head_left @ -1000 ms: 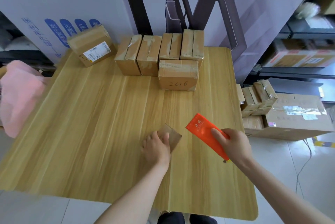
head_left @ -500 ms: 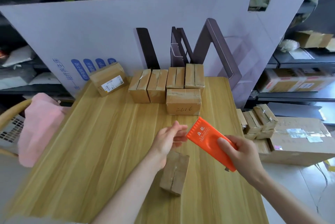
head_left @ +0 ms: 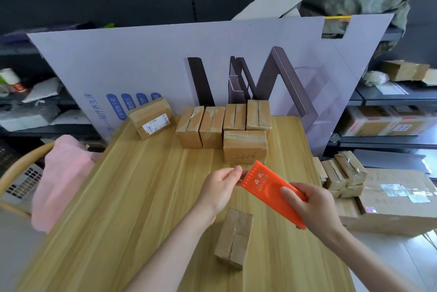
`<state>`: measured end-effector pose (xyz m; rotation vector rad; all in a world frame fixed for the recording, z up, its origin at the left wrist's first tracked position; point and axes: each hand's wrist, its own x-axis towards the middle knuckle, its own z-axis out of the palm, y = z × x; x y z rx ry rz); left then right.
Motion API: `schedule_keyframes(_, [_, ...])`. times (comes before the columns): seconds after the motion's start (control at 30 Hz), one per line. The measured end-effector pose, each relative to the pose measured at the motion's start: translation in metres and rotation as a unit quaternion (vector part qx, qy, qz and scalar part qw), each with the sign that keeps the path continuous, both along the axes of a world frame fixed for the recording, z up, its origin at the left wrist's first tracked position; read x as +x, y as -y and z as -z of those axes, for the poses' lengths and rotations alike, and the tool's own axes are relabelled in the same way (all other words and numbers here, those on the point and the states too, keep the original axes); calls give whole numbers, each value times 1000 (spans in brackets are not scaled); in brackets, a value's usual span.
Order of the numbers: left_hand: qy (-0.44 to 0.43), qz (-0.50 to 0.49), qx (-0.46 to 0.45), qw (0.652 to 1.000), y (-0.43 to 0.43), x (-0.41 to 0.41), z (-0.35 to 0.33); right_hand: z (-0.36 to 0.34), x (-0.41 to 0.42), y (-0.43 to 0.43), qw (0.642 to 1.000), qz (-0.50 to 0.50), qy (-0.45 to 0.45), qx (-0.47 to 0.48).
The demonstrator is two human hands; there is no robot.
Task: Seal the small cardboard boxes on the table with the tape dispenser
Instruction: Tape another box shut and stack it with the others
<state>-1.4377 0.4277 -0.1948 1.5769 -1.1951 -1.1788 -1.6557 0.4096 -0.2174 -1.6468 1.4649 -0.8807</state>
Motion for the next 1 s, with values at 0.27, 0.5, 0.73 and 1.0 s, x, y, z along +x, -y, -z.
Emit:
schedule_keyframes(0.27, [138,57,-70,986,-2,-3,6,1,3,-7,1000,9,12,10])
schedule_keyframes(0.5, [202,84,-26,975,-7,-17,10,6,1,-15,999,12,-34,9])
schedule_keyframes(0.73, [90,50,37,994,-13,-32,15,6,0,-25,998,19,-66,12])
schedule_keyframes(1.0, [-157,-92,87,979,-3,-10,9,-1,-1,-23,1000,6,-14,5])
